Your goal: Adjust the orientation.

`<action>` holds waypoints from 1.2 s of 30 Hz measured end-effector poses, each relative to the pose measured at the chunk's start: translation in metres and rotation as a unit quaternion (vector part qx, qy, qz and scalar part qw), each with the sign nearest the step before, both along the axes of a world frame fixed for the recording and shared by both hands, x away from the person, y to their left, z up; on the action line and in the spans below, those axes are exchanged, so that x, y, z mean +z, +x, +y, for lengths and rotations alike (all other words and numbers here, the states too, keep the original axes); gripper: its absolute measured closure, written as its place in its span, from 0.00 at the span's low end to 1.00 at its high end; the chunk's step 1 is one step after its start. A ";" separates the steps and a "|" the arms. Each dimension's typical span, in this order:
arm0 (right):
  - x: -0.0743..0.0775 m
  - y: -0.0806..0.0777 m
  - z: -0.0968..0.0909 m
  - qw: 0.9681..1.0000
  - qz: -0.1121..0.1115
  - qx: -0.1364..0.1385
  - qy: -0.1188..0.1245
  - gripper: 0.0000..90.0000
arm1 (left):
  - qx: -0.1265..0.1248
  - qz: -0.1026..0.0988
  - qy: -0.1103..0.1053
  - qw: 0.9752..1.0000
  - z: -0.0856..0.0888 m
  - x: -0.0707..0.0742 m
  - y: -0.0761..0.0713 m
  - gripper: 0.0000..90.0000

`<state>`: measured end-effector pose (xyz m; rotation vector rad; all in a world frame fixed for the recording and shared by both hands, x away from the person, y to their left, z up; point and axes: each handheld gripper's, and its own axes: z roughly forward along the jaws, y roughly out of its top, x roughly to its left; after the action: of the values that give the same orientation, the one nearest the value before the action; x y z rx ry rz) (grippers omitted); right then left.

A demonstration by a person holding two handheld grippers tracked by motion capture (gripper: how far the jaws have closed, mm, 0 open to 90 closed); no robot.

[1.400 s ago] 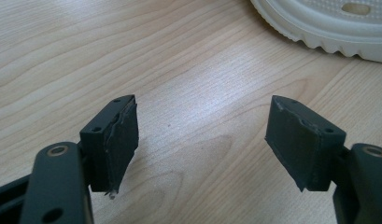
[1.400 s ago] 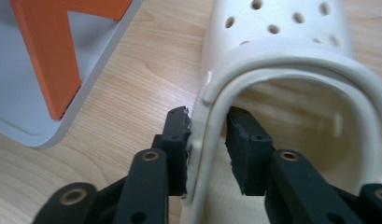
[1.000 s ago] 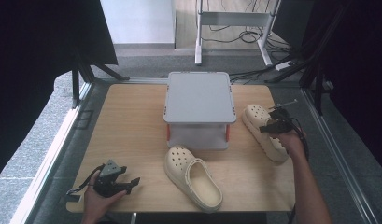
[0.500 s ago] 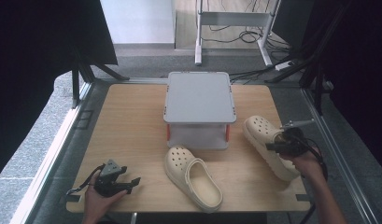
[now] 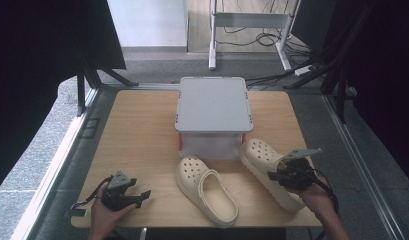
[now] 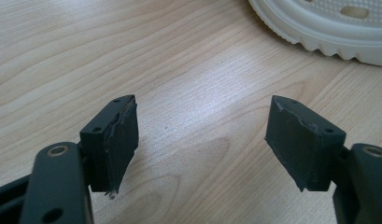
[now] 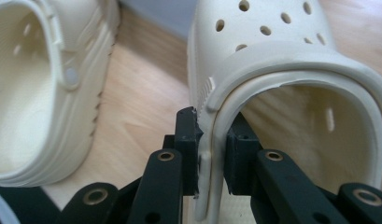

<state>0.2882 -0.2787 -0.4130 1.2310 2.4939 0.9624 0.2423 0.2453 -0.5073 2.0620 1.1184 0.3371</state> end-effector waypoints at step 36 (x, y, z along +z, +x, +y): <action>-0.027 0.014 0.119 0.996 0.021 0.082 0.014 0.76 | -0.002 0.000 -0.004 1.000 -0.001 0.000 0.000 0.29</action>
<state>0.3026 -0.1601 -0.4396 1.0784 2.6562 1.0222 0.2428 0.2448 -0.5074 2.0572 1.1126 0.3307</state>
